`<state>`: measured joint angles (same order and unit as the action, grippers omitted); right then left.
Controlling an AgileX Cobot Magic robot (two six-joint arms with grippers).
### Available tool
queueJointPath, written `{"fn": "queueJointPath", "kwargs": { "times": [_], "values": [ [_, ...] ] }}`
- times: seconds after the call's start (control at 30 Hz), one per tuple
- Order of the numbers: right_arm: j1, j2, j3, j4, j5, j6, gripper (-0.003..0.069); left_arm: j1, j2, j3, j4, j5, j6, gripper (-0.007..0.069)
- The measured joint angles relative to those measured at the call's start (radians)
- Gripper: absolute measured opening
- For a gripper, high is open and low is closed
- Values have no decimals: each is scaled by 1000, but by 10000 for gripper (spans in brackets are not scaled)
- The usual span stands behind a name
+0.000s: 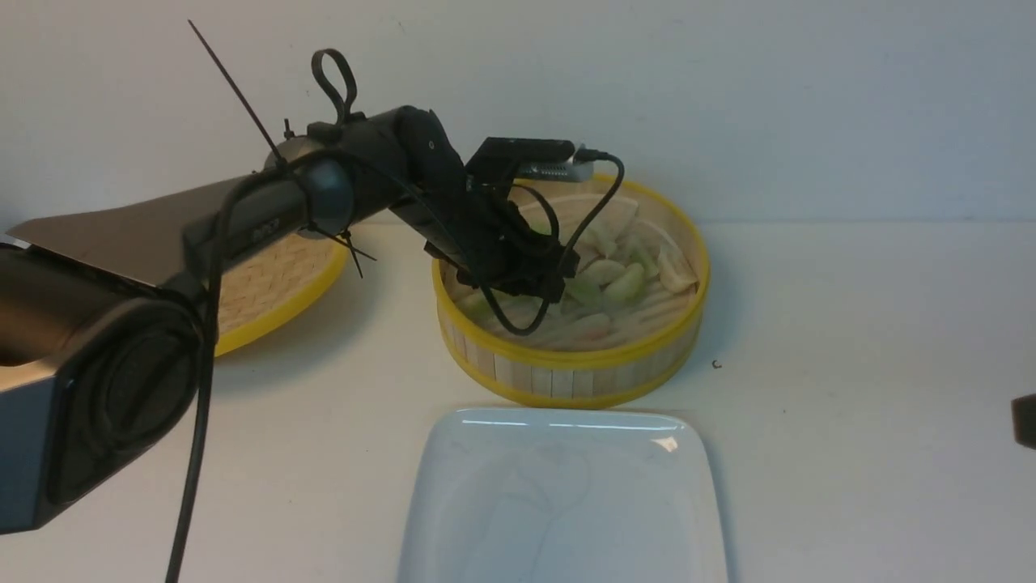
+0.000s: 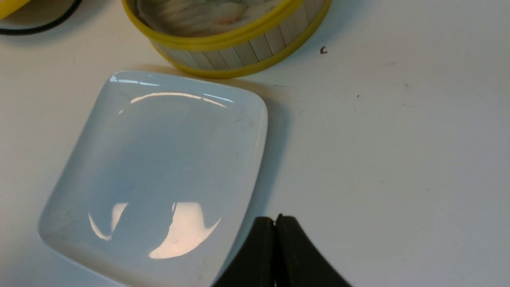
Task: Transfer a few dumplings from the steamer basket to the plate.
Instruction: Use the left arm to grab a dumpling from the steamer
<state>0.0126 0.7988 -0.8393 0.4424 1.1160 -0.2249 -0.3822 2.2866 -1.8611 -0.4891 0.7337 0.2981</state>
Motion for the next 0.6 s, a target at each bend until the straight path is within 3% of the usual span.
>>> {"fn": "queueJointPath", "kwargs": {
  "times": [0.13, 0.2, 0.43, 0.6],
  "values": [
    [0, 0, 0, 0, 0, 0, -15, 0, 2, 0, 16, 42, 0, 97],
    [0, 0, 0, 0, 0, 0, -15, -1, -7, 0, 19, 51, 0, 32],
    [0, 0, 0, 1, 0, 0, -15, -1, -54, -41, 90, 79, 0, -6],
    [0, 0, 0, 1, 0, 0, -15, -1, -69, -61, 74, 84, -1, -4]
  ]
}}
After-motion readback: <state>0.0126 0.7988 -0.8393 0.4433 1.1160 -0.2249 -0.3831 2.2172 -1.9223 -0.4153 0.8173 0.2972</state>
